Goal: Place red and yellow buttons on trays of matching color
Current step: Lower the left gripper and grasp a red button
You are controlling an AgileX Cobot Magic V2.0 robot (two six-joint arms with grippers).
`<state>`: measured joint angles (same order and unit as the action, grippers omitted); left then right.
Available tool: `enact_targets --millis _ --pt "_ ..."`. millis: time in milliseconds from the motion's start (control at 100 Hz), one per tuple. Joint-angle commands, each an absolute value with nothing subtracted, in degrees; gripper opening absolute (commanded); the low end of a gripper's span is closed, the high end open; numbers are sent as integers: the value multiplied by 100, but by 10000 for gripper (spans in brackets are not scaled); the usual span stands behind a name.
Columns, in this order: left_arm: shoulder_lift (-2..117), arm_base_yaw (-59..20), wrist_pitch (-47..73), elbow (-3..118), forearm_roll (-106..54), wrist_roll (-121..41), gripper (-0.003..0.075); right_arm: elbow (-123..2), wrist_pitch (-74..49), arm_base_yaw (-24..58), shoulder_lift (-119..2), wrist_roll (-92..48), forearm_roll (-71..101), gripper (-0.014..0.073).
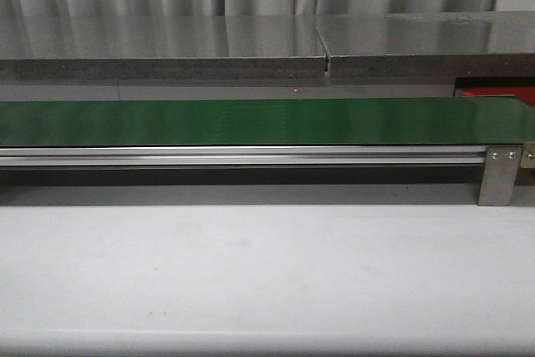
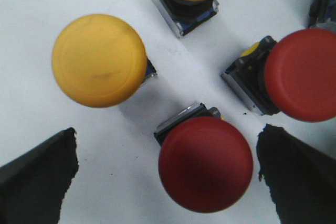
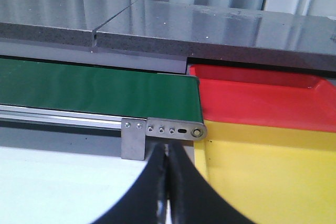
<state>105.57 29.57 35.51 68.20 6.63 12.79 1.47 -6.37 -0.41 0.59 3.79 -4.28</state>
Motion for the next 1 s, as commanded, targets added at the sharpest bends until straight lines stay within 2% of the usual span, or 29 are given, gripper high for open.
enact_targets --millis 0,110,440,580,990 --pt "10286 2967 3319 6988 649 1289 615 45 -187 -45 152 358 -512 -118" --pt "10286 2967 3319 6988 649 1289 511 45 -187 -45 152 358 -512 -118" --pt "10286 2967 3352 6988 649 1289 102 45 -187 -45 152 358 -512 -118" --pt "10122 2967 3557 6988 649 1289 -17 45 -187 -45 152 358 -512 -118" --pt "9049 2390 4238 7254 662 871 -19 45 -187 -45 152 358 -512 -118"
